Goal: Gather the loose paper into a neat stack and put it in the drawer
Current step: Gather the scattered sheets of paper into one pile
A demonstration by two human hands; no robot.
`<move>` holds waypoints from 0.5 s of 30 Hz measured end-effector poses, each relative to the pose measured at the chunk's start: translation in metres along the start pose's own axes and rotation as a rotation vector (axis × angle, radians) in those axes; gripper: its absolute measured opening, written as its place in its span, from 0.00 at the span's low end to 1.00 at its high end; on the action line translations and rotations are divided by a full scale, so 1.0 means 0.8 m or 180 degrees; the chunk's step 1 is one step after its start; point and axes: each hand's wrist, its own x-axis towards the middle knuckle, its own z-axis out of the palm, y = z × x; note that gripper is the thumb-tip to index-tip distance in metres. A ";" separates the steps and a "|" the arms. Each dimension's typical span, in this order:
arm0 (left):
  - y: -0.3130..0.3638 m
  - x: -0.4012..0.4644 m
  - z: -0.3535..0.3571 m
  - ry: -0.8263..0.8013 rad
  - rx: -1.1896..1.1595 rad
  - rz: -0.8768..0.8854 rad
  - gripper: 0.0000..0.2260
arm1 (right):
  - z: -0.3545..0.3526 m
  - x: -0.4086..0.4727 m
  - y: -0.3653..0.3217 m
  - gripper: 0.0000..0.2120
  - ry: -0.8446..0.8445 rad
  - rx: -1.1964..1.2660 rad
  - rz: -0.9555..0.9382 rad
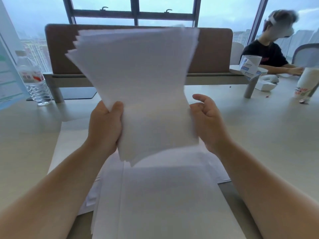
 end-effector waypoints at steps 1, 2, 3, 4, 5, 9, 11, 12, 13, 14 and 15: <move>0.000 0.004 -0.003 0.0162 -0.0039 -0.0055 0.04 | -0.004 0.005 0.002 0.13 0.0051 -0.0158 0.0160; -0.001 0.008 -0.005 0.0290 -0.0045 -0.0099 0.05 | -0.009 0.009 0.003 0.13 0.0050 -0.0502 0.0330; -0.005 0.011 -0.008 0.0390 -0.0014 -0.0154 0.05 | -0.015 0.012 0.005 0.15 -0.0053 -0.1008 0.0516; -0.008 0.013 -0.009 0.0449 0.0034 -0.0204 0.07 | -0.021 0.012 0.007 0.21 -0.0277 -0.1574 0.0703; -0.012 0.014 -0.010 0.0496 0.0097 -0.0261 0.09 | -0.027 0.010 0.008 0.29 -0.0588 -0.2075 0.0871; -0.026 0.017 -0.009 0.0620 0.0295 -0.0343 0.09 | -0.025 -0.008 -0.004 0.52 -0.1817 -0.3164 0.1051; -0.026 0.018 -0.007 0.0581 0.0418 -0.0322 0.06 | -0.014 -0.017 -0.009 0.57 -0.2160 -0.3651 0.0914; -0.026 0.017 -0.007 0.0578 0.0450 -0.0294 0.06 | -0.008 -0.020 -0.011 0.58 -0.2211 -0.3777 0.0906; -0.026 0.017 -0.006 0.0576 0.0457 -0.0259 0.06 | -0.004 -0.023 -0.015 0.58 -0.2185 -0.3805 0.0952; -0.025 0.015 -0.004 0.0561 0.0443 -0.0231 0.06 | -0.002 -0.023 -0.018 0.56 -0.2136 -0.3789 0.1026; -0.025 0.014 -0.003 0.0543 0.0426 -0.0224 0.06 | -0.001 -0.024 -0.020 0.52 -0.2095 -0.3776 0.1061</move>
